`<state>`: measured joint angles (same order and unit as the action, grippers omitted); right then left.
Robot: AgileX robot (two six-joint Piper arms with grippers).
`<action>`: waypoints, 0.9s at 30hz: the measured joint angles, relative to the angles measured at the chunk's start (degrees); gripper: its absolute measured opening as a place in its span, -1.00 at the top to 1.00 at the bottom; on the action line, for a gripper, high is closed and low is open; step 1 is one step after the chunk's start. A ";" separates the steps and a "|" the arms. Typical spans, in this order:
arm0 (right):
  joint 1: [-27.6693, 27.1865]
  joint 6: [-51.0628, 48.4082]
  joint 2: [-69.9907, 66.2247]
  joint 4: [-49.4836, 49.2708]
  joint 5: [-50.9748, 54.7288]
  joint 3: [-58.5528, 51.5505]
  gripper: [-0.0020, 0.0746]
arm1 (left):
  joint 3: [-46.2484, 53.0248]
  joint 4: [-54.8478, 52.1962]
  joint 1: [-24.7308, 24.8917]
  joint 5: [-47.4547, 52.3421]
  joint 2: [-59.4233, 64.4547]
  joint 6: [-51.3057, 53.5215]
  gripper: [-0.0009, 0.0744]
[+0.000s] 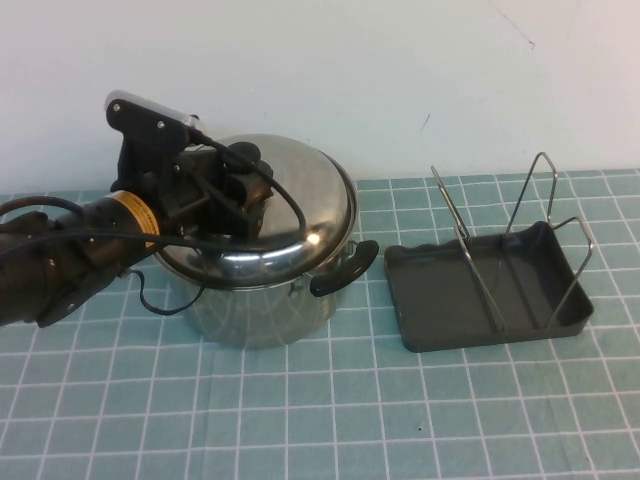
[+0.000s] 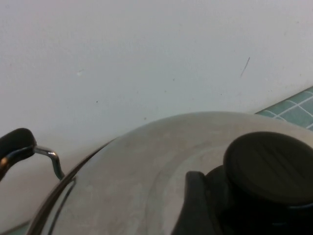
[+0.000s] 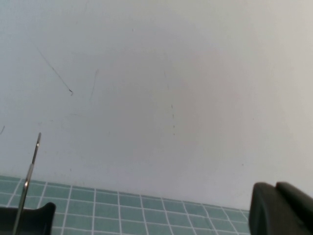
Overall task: Put pot lid on rack
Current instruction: Open the pot, then hand over the pot lid
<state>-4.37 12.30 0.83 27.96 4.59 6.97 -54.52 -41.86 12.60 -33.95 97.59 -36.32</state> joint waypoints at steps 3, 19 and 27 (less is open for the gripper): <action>0.00 0.00 0.00 0.00 -0.31 0.00 0.95 | 0.00 2.36 0.00 -0.53 0.38 0.73 -0.23; 0.00 0.13 0.00 0.13 -6.62 0.00 0.95 | 0.00 5.32 0.00 -9.89 0.60 1.21 0.14; 0.00 0.23 0.00 0.17 -6.62 0.00 0.95 | 0.00 5.32 0.00 -10.50 0.60 1.21 0.14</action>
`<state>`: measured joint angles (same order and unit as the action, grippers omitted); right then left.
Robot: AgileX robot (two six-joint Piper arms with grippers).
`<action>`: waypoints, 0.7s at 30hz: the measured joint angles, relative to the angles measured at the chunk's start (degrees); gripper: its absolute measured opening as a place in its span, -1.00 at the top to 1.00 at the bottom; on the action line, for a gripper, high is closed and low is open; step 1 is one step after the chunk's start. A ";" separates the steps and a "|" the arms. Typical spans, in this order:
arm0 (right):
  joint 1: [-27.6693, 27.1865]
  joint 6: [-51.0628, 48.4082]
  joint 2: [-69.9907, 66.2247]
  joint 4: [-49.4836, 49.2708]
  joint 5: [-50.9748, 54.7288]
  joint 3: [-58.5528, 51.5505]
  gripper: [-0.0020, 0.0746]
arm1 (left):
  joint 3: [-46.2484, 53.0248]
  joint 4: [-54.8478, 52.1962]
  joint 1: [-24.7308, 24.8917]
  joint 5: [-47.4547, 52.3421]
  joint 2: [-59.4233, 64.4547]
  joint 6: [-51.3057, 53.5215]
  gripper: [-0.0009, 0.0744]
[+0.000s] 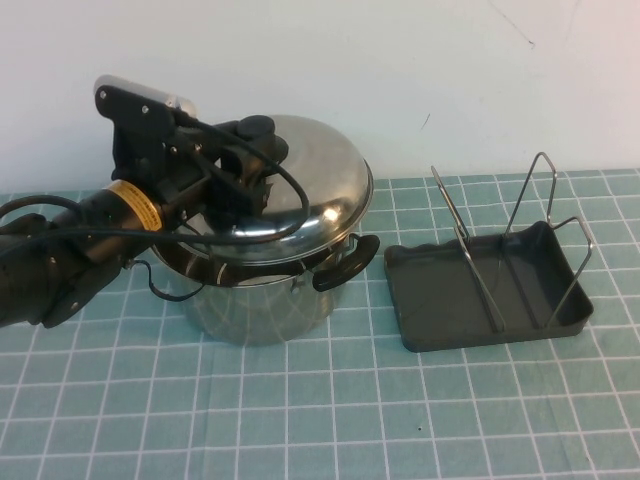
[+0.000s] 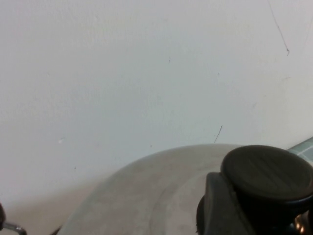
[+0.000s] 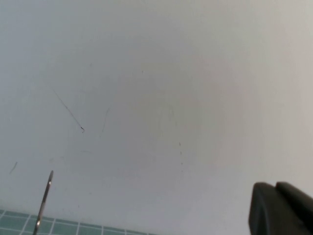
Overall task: Put pot lid on rack
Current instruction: Hand over the pot lid
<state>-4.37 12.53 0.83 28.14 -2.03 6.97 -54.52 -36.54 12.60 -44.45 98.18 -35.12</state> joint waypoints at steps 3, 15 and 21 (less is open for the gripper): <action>0.00 2.66 0.00 -0.11 -1.03 0.00 0.95 | 0.00 0.67 0.00 -2.18 -0.77 0.00 0.14; 0.00 53.08 -0.24 26.58 -19.07 3.79 0.95 | 0.00 5.98 7.75 -19.69 -7.29 -1.80 0.14; 0.00 86.07 -8.87 57.98 -41.28 12.15 0.95 | 0.00 8.60 17.27 -20.21 -7.90 0.39 0.14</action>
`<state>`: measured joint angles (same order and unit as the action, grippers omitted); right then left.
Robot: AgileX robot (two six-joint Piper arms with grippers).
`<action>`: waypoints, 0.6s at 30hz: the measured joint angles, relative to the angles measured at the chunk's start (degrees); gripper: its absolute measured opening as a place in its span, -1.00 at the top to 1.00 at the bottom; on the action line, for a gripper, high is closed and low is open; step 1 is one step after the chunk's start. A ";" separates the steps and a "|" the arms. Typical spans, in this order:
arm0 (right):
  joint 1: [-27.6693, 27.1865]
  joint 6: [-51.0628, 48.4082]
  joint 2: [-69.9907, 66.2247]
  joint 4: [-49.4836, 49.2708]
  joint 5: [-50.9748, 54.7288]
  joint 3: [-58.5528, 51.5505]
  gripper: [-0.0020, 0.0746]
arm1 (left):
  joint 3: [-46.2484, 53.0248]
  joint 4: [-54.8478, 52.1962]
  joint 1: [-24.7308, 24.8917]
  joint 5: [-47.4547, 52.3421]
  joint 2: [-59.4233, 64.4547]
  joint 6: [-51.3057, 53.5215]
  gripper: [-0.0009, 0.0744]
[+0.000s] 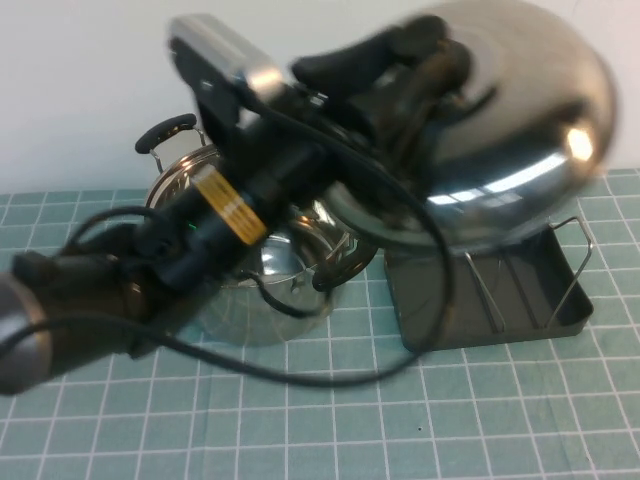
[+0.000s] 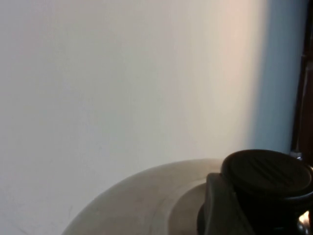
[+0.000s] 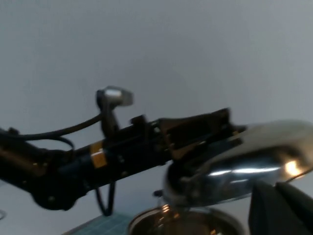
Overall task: Put pot lid on rack
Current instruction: Hand over the pot lid
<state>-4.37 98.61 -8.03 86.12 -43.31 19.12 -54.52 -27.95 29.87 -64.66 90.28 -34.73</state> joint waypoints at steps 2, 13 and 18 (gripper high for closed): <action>0.00 7.00 -3.24 2.39 -3.15 1.69 0.95 | 0.00 1.58 3.62 0.00 0.00 0.85 0.14; 0.00 23.10 -11.22 -7.57 -1.01 2.32 0.07 | 0.00 9.03 13.80 -0.11 -0.32 5.78 0.14; 0.00 31.85 -11.73 -9.45 4.88 2.41 -0.58 | 0.00 9.03 16.20 -0.11 -0.32 5.78 0.14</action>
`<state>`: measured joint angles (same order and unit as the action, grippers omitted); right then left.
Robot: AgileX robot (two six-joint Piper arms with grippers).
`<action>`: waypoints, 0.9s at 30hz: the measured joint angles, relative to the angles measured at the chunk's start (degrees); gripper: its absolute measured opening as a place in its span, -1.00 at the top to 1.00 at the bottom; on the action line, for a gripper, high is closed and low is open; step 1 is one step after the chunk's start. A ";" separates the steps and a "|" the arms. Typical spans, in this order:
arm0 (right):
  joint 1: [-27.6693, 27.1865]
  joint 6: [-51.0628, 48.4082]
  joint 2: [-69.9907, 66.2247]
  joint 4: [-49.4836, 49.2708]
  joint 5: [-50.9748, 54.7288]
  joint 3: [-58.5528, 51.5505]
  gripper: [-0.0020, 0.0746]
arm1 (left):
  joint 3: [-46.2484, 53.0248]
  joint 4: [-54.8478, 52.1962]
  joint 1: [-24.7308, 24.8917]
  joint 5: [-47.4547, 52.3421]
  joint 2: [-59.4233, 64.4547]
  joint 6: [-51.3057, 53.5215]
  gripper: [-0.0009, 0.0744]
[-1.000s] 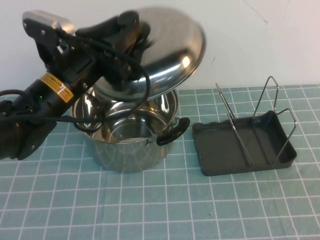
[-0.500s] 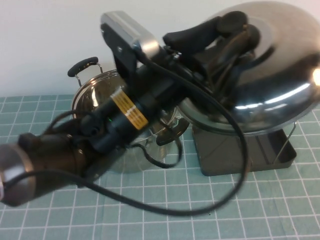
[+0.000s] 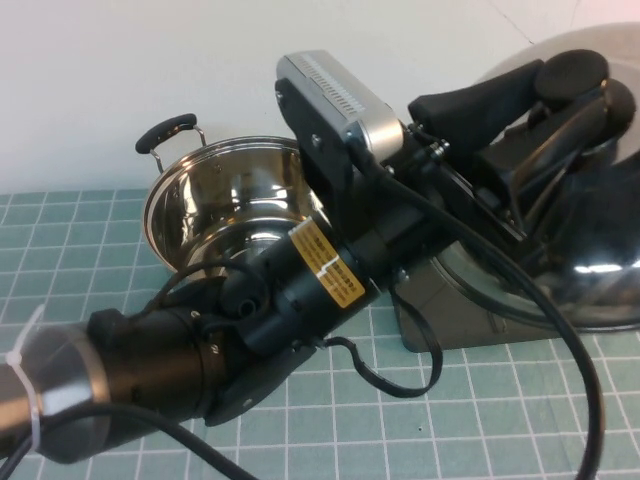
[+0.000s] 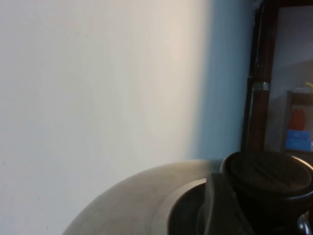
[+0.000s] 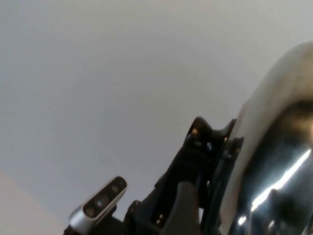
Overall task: Put pot lid on rack
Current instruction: Hand over the pot lid
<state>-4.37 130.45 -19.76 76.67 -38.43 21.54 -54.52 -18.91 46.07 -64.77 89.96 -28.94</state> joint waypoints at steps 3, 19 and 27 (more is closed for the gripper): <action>0.00 1.48 -1.83 -0.74 0.04 0.00 -0.64 | 0.00 0.08 0.89 0.00 0.00 0.00 0.14; 0.00 -14.46 -7.91 -12.85 -7.51 0.23 0.58 | 0.00 -3.12 1.26 0.85 0.02 -0.67 0.18; -0.04 -20.32 -8.15 -16.01 -7.65 -0.13 0.90 | 0.00 -5.62 1.26 -0.83 -0.54 -0.67 0.38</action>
<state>-4.41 110.14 -27.92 60.66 -46.08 21.40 -54.52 -24.53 47.33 -65.60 89.42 -29.61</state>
